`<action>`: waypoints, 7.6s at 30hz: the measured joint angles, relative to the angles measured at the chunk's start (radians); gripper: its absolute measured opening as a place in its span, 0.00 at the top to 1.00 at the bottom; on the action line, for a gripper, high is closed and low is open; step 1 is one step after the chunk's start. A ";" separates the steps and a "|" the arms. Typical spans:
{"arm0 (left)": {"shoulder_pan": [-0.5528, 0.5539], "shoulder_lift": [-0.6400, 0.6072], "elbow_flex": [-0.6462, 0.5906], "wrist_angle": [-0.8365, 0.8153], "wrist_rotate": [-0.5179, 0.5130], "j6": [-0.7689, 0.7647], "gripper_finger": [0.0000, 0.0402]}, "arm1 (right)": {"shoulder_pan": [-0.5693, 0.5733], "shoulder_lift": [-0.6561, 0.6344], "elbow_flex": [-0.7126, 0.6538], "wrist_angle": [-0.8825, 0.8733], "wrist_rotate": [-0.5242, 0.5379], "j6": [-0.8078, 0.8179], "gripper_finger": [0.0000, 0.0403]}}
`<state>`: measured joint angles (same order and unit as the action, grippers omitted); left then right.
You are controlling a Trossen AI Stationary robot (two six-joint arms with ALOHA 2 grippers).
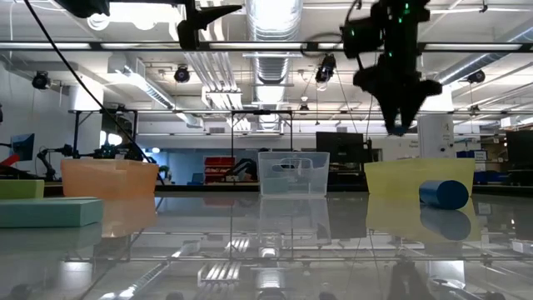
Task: Sort & place blocks by color
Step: Put the blue block into the yellow bin, then put the light green block into the orange bin
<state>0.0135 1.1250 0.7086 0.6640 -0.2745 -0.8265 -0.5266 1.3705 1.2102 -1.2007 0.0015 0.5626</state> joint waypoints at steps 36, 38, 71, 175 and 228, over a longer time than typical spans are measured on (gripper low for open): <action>0.000 -0.001 0.000 -0.400 0.095 -0.250 0.32 | -0.209 -0.017 -0.073 0.125 -0.171 -0.090 0.41; -0.003 0.000 0.000 -0.472 0.172 -0.290 0.32 | -0.209 -0.027 -0.048 0.115 -0.197 -0.102 0.41; -0.221 0.002 0.182 -1.253 0.570 -0.352 0.32 | -0.043 -0.274 -0.002 0.105 -0.582 -0.193 0.41; -0.721 0.263 0.044 -1.332 -0.064 -0.215 0.32 | 0.032 -0.269 -0.055 0.563 -0.330 -0.091 0.41; 0.257 -0.133 0.312 -1.614 -0.105 0.055 0.74 | 0.032 -0.269 -0.055 0.563 -0.314 -0.025 0.41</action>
<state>0.2705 0.9923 1.0201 -0.9502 -0.3799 -0.7718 -0.4950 1.1011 1.1553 -0.6380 -0.3126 0.5373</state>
